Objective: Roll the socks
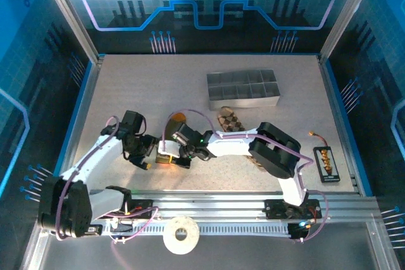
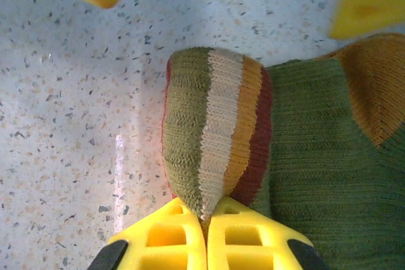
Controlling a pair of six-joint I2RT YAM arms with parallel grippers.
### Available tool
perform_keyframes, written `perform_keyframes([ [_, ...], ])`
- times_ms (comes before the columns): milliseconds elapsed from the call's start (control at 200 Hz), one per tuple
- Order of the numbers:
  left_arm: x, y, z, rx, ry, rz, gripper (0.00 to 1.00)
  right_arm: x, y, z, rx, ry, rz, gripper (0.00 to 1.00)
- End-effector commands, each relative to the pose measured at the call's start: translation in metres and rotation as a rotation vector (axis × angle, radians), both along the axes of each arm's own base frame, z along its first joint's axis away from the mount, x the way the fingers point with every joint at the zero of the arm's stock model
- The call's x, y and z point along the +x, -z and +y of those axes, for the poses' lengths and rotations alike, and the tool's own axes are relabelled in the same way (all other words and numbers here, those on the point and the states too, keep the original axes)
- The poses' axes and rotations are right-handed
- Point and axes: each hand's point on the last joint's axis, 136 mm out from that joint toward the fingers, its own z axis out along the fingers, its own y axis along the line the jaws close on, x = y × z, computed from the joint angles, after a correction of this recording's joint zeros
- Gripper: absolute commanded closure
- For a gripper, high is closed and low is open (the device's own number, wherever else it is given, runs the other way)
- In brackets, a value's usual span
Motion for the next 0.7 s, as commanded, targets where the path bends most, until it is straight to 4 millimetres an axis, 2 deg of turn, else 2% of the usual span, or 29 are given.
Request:
perform_keyframes([
  [0, -0.016, 0.000, 0.000, -0.022, -0.021, 0.056, 0.25, -0.017, 0.036, -0.029, -0.120, 0.074, 0.270, 1.00],
  [185, -0.021, 0.004, -0.002, -0.034, -0.022, 0.066, 0.32, -0.019, 0.034, -0.026, -0.111, 0.077, 0.352, 1.00],
  [310, -0.016, 0.004, -0.004, -0.049, -0.015, 0.033, 0.36, -0.017, 0.034, -0.022, -0.110, 0.099, 0.434, 1.00],
  [505, -0.001, 0.007, -0.012, -0.107, -0.028, -0.066, 0.35, -0.010, 0.038, -0.021, -0.123, 0.150, 0.605, 1.00],
  [695, 0.010, 0.022, -0.017, -0.137, -0.050, -0.096, 0.34, -0.011, 0.037, -0.018, -0.116, 0.154, 0.707, 1.00],
])
